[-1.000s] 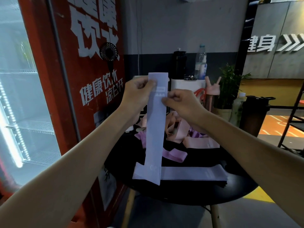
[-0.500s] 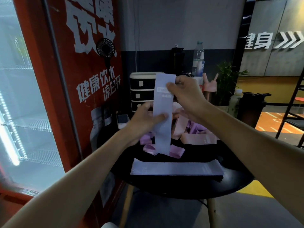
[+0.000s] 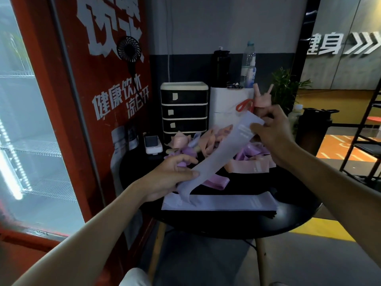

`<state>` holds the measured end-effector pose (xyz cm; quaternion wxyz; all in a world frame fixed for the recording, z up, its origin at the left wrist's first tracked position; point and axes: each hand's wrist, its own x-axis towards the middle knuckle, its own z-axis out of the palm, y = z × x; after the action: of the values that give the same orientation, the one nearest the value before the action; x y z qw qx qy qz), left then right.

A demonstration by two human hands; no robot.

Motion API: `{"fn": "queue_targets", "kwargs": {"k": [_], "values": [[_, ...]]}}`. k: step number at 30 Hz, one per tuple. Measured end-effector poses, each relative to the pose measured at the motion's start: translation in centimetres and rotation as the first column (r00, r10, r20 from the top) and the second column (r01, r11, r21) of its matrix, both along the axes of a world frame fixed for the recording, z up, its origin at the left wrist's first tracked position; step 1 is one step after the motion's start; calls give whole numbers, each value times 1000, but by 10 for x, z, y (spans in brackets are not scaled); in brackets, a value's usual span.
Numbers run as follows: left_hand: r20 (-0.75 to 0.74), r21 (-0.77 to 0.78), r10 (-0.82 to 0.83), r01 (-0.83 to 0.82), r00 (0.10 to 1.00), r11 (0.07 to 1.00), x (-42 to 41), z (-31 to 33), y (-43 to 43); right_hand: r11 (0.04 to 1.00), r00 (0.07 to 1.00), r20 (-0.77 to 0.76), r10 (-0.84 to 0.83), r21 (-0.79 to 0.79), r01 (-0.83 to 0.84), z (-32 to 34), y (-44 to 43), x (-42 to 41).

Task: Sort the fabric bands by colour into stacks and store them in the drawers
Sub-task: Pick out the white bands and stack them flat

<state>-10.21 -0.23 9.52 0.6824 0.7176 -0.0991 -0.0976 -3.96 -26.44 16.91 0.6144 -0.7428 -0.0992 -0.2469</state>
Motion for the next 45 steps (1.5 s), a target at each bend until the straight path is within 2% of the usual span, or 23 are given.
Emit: {"fn": "queue_targets", "kwargs": {"k": [3,6,11,15,19,25,31,36,41,43,45], "values": [[-12,53,29,-28,1000,998,-1,-3,12,995,997,-7,-75,-66,74,-24,-17,3],[-55,69,65,-61,996,996,-3,-7,27,997,997,-47,-57,-49,55,-50,-32,-3],[-47,101,252,-247,966,964,-2,-21,42,997,994,-91,-56,-63,51,-93,-50,-13],[20,131,381,-380,924,915,1,-28,38,972,993,-20,-113,-210,106,-119,-54,-14],[173,259,439,-471,881,843,3,-37,34,971,995,-44,-92,-225,80,-140,-56,-16],[316,438,400,-506,860,743,2,-55,35,948,991,-46,-127,-298,108,-162,-58,-25],[395,482,357,-521,847,705,0,-62,32,916,991,-22,-135,-384,117,-161,-52,-35],[393,480,341,-506,854,716,3,-67,35,899,989,-16,-149,-419,129,-162,-53,-36],[423,509,311,-508,851,695,3,-68,35,844,988,11,-156,-518,139,-171,-60,-28],[472,550,276,-524,837,650,1,-68,34,812,983,39,-179,-558,170,-175,-62,-23],[544,608,215,-558,811,564,-2,-66,31,782,975,76,-208,-586,212,-178,-62,-20]]}}
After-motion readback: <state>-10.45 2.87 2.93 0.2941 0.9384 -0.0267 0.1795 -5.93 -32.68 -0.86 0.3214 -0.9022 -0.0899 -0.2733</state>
